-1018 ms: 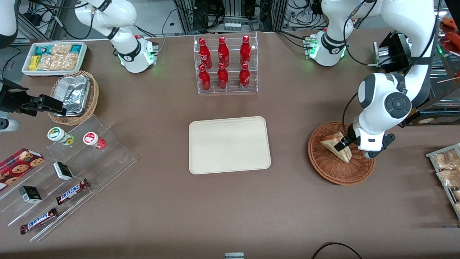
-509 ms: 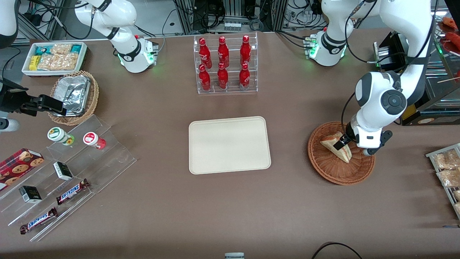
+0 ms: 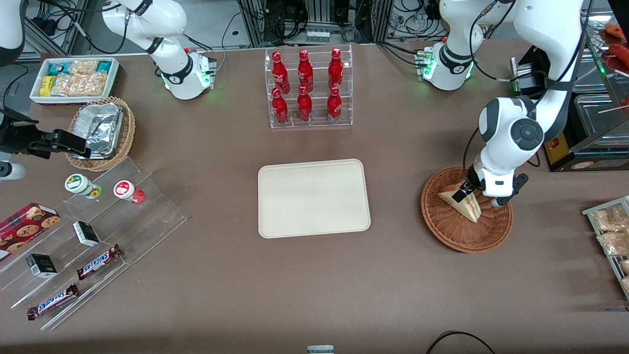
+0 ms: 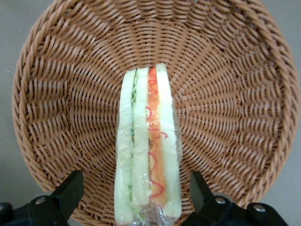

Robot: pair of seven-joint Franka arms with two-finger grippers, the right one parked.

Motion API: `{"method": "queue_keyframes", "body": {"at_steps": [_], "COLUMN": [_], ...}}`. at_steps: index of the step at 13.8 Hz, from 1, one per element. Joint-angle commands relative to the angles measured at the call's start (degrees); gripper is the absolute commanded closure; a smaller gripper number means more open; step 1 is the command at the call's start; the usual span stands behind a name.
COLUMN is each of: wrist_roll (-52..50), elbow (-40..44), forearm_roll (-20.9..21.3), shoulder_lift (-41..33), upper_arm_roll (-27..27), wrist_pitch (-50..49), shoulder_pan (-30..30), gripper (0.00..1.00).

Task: Place sandwich from basket to tray
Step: 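Lower the open left gripper around the wrapped sandwich and close it, then lift the sandwich and carry it over the cream tray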

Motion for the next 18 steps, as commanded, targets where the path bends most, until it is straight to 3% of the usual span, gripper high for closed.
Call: {"method": "queue_keyframes", "body": {"at_steps": [1, 3, 4, 6, 11, 18], "wrist_roll": [-1.3, -1.3, -2.1, -4.9, -4.1, 4.7], "elbow": [-2.5, -2.5, -2.4, -2.1, 1.0, 23.1], "forearm_roll": [0.1, 0.1, 0.0, 0.1, 0.2, 0.8], "shoulder_lift": [-0.3, -0.2, 0.3, 0.3, -0.9, 1.2], "upper_arm_roll": [0.1, 0.1, 0.1, 0.1, 0.1, -0.3], "wrist_pitch": [3.6, 3.7, 3.7, 3.5, -1.2, -31.1], "shoulder_pan": [0.0, 0.0, 0.1, -0.1, -0.3, -3.0], "gripper": [0.0, 0.03, 0.22, 1.0, 1.0, 1.0]}}
